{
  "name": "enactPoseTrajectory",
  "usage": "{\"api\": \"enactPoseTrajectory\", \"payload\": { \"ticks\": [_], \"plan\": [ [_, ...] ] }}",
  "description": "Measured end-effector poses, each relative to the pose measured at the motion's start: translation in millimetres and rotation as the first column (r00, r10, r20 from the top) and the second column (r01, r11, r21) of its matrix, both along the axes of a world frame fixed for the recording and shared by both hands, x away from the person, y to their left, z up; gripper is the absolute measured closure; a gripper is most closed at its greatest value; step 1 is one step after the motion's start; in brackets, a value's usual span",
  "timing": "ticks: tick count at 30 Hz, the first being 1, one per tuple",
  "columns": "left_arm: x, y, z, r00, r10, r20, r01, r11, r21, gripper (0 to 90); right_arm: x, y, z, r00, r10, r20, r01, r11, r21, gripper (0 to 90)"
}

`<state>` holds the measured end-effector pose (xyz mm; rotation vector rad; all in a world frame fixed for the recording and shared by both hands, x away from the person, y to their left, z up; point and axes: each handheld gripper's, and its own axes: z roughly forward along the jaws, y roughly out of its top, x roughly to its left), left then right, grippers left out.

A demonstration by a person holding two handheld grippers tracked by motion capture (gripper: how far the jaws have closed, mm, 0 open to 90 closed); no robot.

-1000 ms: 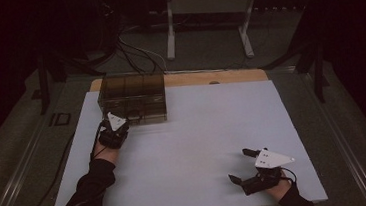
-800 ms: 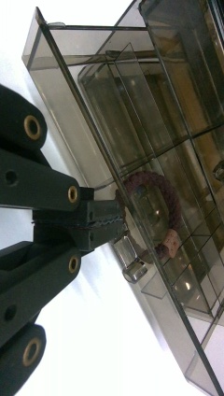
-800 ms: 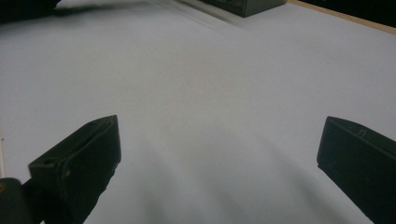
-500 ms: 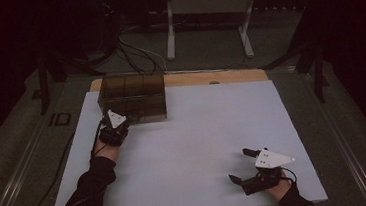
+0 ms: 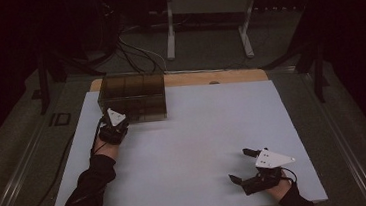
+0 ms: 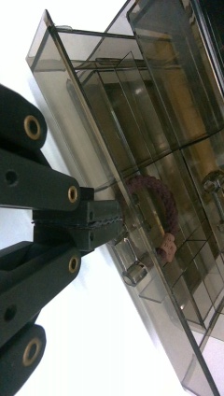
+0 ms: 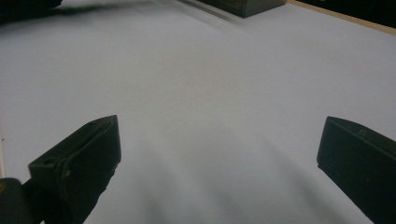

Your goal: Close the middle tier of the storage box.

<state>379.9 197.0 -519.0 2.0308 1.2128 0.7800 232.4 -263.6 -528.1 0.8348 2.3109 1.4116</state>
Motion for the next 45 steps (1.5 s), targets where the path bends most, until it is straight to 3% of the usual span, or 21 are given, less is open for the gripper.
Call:
{"api": "enactPoseTrajectory", "payload": {
  "ticks": [45],
  "plan": [
    [17.7, -1.1, 3.0, 0.9999, 0.005, -0.013, -0.005, 0.9998, 0.021, 90.0, -0.2, -0.9, 0.4, 1.0, -0.001, 0.001, 0.001, 1.0, 0.003, 0.0]
  ]
}}
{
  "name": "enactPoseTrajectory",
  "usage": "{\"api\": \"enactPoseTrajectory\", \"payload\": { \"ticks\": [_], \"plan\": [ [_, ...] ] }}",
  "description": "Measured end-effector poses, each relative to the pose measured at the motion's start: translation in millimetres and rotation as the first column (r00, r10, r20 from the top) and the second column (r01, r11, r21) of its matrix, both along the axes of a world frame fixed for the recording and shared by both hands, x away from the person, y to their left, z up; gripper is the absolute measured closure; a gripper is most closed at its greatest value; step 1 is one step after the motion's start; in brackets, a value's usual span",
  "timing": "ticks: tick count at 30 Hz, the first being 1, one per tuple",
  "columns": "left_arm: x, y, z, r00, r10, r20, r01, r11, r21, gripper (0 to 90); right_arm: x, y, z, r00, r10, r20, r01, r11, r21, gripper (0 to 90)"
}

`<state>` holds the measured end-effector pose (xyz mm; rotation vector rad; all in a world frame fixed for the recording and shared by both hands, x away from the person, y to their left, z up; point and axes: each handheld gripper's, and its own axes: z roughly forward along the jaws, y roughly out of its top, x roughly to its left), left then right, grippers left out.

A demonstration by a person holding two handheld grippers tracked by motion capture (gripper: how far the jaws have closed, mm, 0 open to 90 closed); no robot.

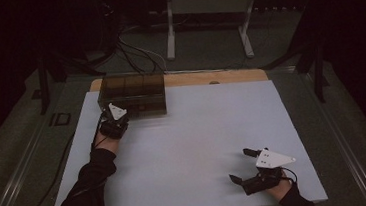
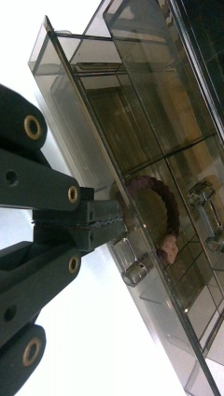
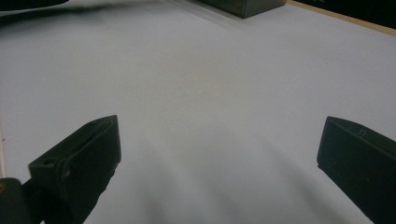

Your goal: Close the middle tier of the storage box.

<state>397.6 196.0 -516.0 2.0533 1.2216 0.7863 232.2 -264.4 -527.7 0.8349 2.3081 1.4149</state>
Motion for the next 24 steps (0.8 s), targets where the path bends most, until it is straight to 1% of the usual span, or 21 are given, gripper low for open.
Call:
{"api": "enactPoseTrajectory", "payload": {
  "ticks": [4, 11, 14, 24],
  "plan": [
    [1.6, 0.3, 0.0, 1.0, 0.0, -0.001, 0.0, 1.0, -0.004, 90.0, 0.0, 0.0, 0.0, 1.0, 0.001, 0.0, -0.001, 1.0, 0.0, 0.0],
    [3.2, -0.1, 0.4, 1.0, -0.002, -0.002, 0.002, 1.0, 0.006, 90.0, 0.1, -0.3, -0.1, 1.0, 0.001, 0.0, -0.001, 1.0, 0.001, 0.0],
    [4.2, 0.0, 0.3, 1.0, 0.001, -0.002, -0.001, 1.0, 0.003, 90.0, 0.0, -0.2, 0.0, 1.0, 0.001, 0.0, -0.001, 1.0, 0.001, 0.0],
    [8.0, -0.8, 0.5, 1.0, 0.006, -0.002, -0.006, 0.9999, 0.01, 90.0, 0.0, -0.5, 0.0, 1.0, 0.0, -0.001, 0.0, 1.0, 0.0, 0.0]
  ]
}}
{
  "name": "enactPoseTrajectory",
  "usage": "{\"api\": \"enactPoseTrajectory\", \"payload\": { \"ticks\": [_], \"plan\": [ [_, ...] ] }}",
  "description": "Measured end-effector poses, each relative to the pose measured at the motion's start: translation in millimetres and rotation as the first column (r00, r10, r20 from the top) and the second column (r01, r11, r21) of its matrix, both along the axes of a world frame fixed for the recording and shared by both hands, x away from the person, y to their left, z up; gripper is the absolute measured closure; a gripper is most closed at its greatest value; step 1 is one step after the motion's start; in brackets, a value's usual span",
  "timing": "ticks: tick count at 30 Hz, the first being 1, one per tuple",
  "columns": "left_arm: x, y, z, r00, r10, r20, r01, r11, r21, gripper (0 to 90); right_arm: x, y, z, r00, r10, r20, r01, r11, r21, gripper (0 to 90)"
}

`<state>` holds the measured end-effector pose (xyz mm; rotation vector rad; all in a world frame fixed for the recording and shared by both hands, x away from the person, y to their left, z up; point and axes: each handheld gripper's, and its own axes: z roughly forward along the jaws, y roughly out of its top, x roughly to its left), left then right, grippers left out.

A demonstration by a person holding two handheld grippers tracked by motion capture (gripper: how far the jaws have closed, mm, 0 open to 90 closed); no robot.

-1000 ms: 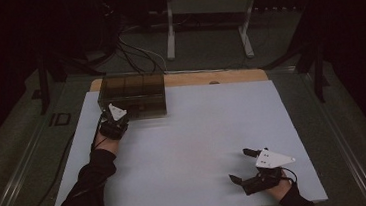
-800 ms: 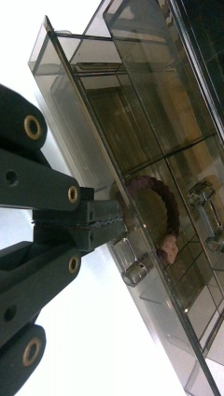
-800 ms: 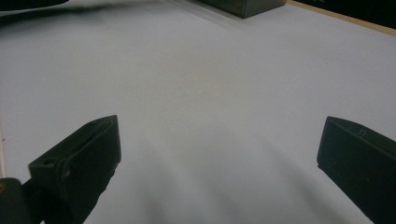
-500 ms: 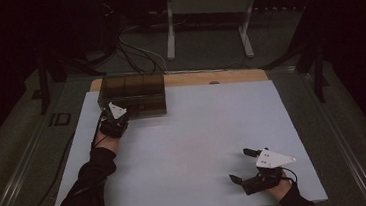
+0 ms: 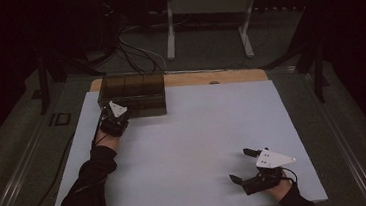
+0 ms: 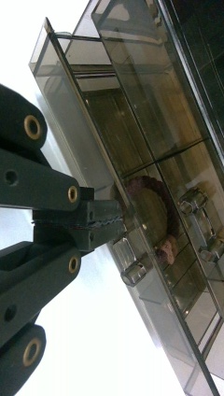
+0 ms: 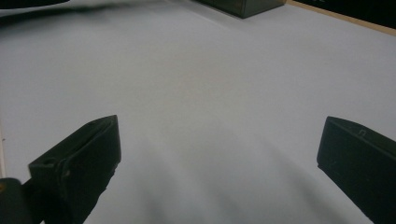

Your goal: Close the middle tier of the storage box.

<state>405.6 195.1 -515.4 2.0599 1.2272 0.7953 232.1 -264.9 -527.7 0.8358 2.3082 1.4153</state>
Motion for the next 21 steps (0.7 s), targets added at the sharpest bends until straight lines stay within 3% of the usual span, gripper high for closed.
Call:
{"api": "enactPoseTrajectory", "payload": {
  "ticks": [21],
  "plan": [
    [8.8, -0.9, -0.6, 0.9998, 0.018, -0.002, -0.018, 0.9998, -0.006, 90.0, -0.2, -0.4, 0.0, 1.0, -0.001, -0.001, 0.001, 1.0, 0.0, 0.0]
  ]
}}
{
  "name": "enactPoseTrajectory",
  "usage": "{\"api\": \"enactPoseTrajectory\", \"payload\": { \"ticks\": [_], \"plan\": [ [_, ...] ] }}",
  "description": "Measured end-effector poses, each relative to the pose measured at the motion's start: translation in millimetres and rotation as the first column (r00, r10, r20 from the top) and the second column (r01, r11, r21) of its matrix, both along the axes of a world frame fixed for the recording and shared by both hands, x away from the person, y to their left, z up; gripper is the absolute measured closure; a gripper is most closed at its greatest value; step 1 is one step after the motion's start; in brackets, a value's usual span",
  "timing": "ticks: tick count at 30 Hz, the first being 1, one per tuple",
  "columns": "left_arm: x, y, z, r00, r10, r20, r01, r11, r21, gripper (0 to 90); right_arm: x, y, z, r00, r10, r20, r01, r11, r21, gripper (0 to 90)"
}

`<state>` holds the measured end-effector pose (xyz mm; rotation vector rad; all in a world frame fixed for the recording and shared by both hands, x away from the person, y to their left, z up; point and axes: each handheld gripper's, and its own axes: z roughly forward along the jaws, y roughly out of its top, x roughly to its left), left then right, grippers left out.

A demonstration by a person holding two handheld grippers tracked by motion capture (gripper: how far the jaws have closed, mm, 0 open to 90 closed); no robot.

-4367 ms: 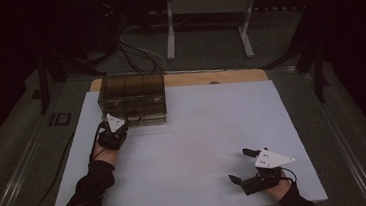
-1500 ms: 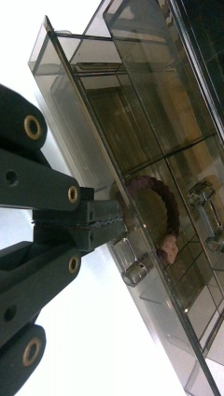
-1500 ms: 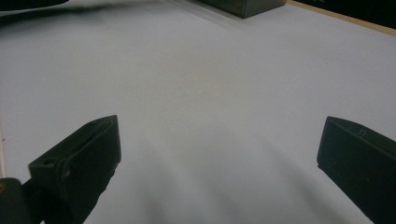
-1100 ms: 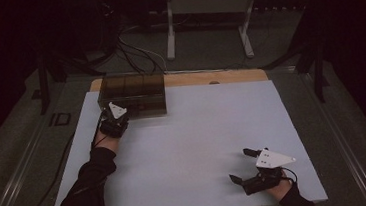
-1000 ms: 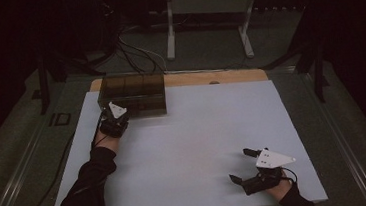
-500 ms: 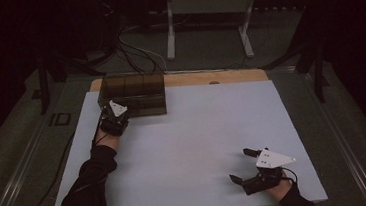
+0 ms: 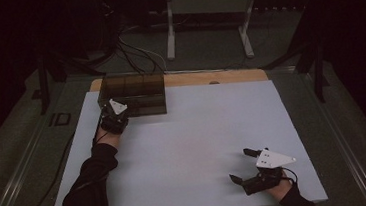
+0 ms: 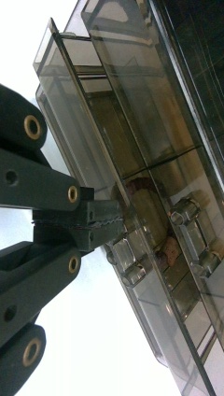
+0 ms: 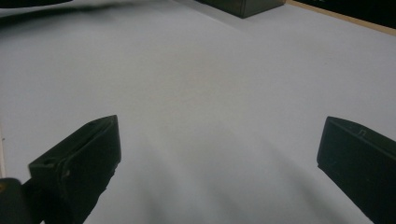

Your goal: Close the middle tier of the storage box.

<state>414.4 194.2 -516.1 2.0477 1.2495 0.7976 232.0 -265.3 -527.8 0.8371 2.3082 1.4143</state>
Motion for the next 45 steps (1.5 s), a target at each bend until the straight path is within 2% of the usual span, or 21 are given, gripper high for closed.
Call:
{"api": "enactPoseTrajectory", "payload": {
  "ticks": [28, 38, 45],
  "plan": [
    [13.6, -3.3, -0.9, 0.9998, 0.017, 0.01, -0.017, 0.9997, 0.015, 90.0, -0.2, -0.8, 0.1, 1.0, -0.002, 0.0, 0.002, 1.0, 0.002, 0.0],
    [13.5, -3.2, -1.5, 0.9998, 0.006, 0.02, -0.006, 0.9996, 0.029, 90.0, 0.1, -0.1, -0.5, 1.0, 0.003, -0.003, -0.003, 1.0, 0.002, 0.0],
    [12.1, -4.1, -0.1, 0.9999, 0.012, 0.012, -0.012, 0.9997, 0.019, 90.0, 0.1, -0.6, -0.4, 1.0, 0.003, 0.0, -0.003, 1.0, 0.001, 0.0]
  ]
}}
